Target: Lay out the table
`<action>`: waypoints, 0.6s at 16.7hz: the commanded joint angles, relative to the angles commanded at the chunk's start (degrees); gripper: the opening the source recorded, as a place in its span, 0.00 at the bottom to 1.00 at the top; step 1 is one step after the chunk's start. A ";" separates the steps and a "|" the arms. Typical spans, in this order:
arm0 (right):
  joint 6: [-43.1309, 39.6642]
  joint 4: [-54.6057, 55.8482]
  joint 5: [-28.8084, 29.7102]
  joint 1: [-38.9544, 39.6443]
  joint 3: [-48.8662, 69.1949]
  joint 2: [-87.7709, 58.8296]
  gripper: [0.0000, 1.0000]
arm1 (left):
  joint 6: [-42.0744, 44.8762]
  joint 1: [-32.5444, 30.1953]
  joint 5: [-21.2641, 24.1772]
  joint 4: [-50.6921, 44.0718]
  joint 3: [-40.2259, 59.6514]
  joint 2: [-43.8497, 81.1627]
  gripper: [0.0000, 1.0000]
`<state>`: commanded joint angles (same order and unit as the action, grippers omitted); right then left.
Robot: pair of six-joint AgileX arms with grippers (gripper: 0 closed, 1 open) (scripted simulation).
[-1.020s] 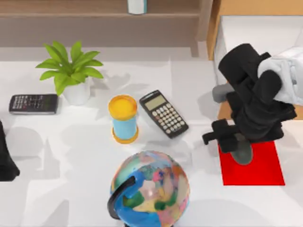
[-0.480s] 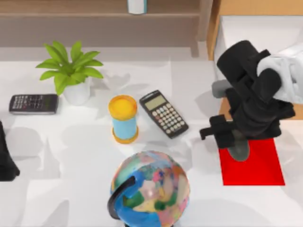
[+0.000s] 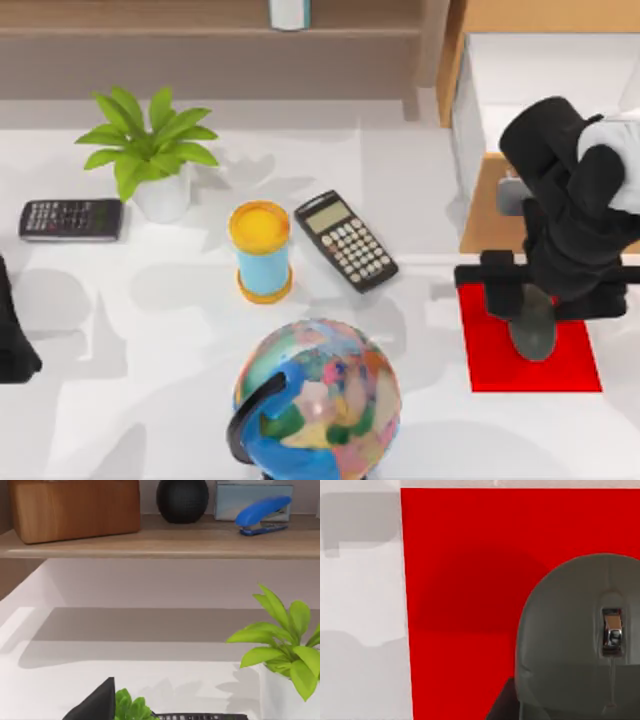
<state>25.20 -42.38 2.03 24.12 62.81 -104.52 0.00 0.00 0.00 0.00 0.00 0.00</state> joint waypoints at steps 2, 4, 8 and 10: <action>0.09 -0.05 -0.04 -0.07 -0.10 -0.11 0.00 | 0.00 0.00 0.00 0.00 0.00 0.00 1.00; 0.09 -0.05 -0.04 -0.07 -0.10 -0.11 0.00 | 0.00 0.00 0.00 0.00 0.00 0.00 1.00; 0.09 -0.05 -0.04 -0.07 -0.10 -0.11 0.23 | 0.00 0.00 0.00 0.00 0.00 0.00 1.00; 0.09 -0.05 -0.04 -0.07 -0.10 -0.11 0.38 | 0.00 0.00 0.00 0.00 0.00 0.00 1.00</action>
<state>25.28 -42.43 1.99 24.04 62.71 -104.62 0.00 0.00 0.00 0.00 0.00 0.00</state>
